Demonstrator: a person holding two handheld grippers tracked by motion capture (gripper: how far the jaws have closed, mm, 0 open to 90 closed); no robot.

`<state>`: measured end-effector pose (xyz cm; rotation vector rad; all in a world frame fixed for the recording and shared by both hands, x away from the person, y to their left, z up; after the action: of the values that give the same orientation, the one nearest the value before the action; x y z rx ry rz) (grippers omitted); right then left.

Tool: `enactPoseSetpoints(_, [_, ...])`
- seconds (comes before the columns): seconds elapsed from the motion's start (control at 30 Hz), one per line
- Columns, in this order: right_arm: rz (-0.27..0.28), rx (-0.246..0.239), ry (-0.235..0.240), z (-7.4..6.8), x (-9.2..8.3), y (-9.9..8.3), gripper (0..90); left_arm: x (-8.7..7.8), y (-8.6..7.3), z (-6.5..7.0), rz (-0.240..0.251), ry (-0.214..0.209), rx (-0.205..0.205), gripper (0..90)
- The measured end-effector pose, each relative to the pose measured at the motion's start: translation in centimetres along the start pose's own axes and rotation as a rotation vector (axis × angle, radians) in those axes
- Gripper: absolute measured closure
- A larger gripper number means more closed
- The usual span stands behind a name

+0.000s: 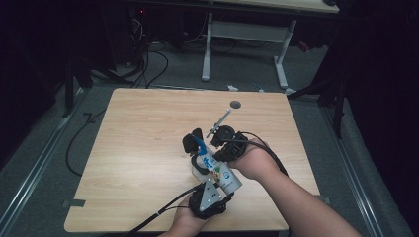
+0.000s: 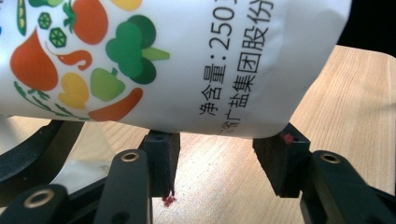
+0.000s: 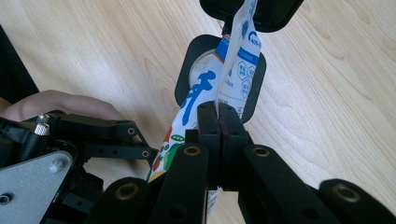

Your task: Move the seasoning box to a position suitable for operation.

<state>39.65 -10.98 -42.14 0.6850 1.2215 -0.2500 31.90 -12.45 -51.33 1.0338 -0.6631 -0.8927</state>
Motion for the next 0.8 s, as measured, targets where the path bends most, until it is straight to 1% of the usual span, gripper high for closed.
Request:
enactPoseSetpoints(0.17, [0.000,-0.002,-0.001,-0.05,0.04,0.16,90.0,0.04,0.03,-0.01,0.004,0.002,-0.002,52.5])
enactPoseSetpoints(0.27, [-0.009,-0.006,-0.008,-0.08,0.02,0.16,90.0,0.08,0.01,0.10,0.004,0.000,-0.002,52.5])
enactPoseSetpoints(0.8, [-0.009,-0.013,-0.007,-0.31,0.02,0.28,90.0,0.11,-0.01,0.23,0.008,0.000,-0.001,52.6])
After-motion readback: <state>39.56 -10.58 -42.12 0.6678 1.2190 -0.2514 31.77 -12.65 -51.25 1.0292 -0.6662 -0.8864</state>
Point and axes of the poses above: each handheld gripper's, and its own axes: x roughly forward along the jaws, y roughly out of its top, z roughly to its right, the point moved 8 cm from there along x, roughly forward along the jaws, and after that the axes turned 9 degrees about -y, right-handed, at the moved point
